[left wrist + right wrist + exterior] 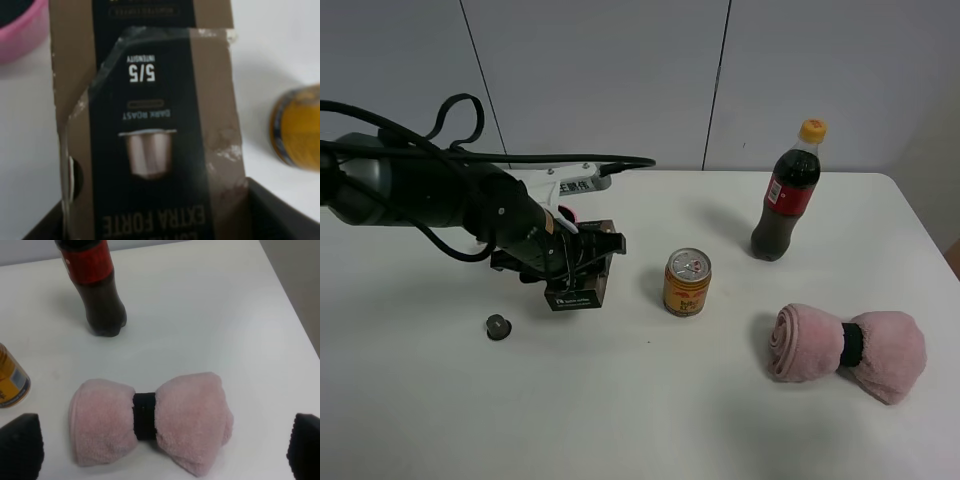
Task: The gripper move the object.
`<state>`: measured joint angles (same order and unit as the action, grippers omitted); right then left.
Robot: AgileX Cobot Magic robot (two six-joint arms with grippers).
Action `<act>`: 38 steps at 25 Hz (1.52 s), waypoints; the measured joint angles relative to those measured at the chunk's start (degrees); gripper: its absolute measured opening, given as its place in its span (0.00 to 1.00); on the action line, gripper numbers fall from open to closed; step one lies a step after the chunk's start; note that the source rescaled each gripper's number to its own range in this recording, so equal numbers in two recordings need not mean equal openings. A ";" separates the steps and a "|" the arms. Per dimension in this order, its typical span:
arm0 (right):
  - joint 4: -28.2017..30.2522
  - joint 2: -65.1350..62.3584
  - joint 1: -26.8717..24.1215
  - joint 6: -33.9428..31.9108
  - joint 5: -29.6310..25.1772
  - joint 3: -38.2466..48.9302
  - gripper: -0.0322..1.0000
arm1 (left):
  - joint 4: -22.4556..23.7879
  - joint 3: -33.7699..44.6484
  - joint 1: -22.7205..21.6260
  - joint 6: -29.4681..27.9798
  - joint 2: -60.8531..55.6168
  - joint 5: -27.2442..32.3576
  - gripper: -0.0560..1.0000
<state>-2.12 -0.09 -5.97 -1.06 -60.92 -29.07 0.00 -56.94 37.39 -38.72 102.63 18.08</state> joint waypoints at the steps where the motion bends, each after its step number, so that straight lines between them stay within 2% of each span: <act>1: 0.00 0.00 0.00 0.00 0.00 0.00 1.00 | 0.47 0.00 0.00 -0.99 1.32 -0.72 0.06; 7: 0.00 0.00 0.00 0.00 0.00 0.00 1.00 | -1.43 0.00 0.00 -2.12 5.35 -1.40 0.06; 20: 0.00 0.00 0.00 0.00 0.00 0.00 1.00 | -2.21 0.00 0.00 -0.98 7.16 -1.71 0.06; 21: 0.00 0.00 0.00 0.00 0.00 0.00 1.00 | -2.51 0.00 0.00 -0.78 7.16 -1.71 0.11; 24: 0.00 0.00 0.00 0.00 0.00 0.00 1.00 | -4.01 0.00 0.06 -0.72 7.10 0.39 0.70; 25: 0.00 0.00 0.00 0.00 0.00 0.00 1.00 | -4.24 0.00 0.10 -0.72 6.58 1.30 0.83; 26: 0.00 0.00 0.00 0.00 0.00 0.00 1.00 | -4.38 0.00 0.10 -0.67 5.98 1.87 0.90; 28: 0.00 0.00 0.00 0.00 0.00 0.00 1.00 | -4.38 0.00 0.10 -0.67 4.49 1.68 0.96; 32: 0.00 0.00 0.00 0.00 0.00 0.00 1.00 | -4.43 0.00 0.18 0.29 0.92 -0.15 0.98; 34: 0.00 0.00 0.00 0.00 0.00 0.00 1.00 | -4.43 0.00 0.29 2.39 -1.10 -0.45 0.98; 38: 0.00 0.00 0.00 0.00 0.00 0.00 1.00 | -4.49 0.00 0.37 10.14 -5.15 -0.56 0.98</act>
<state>-2.12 -0.09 -5.97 -1.06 -60.92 -29.07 -4.49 -56.94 37.76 -28.58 97.48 17.52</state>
